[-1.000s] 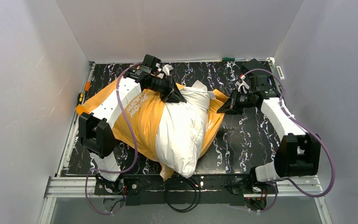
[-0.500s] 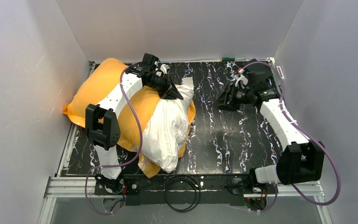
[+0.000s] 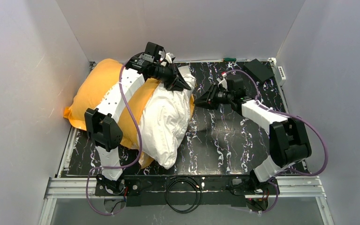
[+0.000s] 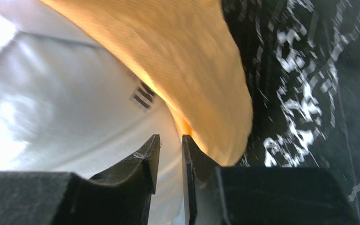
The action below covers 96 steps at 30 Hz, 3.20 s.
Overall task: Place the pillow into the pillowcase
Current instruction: Stuff the pillow into the pillowcase.
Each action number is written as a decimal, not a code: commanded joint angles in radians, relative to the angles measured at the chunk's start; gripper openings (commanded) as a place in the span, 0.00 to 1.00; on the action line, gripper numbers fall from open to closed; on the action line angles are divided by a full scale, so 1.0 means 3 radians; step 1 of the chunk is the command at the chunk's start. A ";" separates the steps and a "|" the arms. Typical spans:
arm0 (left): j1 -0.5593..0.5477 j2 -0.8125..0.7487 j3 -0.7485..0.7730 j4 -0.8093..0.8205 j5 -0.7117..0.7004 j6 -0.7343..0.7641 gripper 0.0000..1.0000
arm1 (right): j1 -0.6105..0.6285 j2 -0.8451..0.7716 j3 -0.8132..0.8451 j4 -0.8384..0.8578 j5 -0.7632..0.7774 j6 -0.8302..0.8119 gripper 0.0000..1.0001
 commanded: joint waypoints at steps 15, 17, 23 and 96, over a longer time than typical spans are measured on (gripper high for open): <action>0.0004 -0.0141 0.0753 -0.0014 0.0286 -0.0403 0.00 | 0.0362 0.0574 0.0631 0.0954 0.0144 0.0326 0.62; 0.0004 -0.0158 0.0730 -0.0013 0.0276 -0.0413 0.00 | 0.0392 0.0691 0.0786 0.0971 0.0139 0.0321 0.63; 0.0007 -0.0158 0.0758 -0.0003 0.0258 -0.0430 0.00 | 0.0493 0.0938 0.0964 0.1476 0.0001 0.0420 0.39; 0.0107 -0.0168 0.1214 0.0155 -0.0200 -0.0442 0.00 | 0.0212 -0.0686 0.0665 -0.0147 0.0104 0.0324 0.36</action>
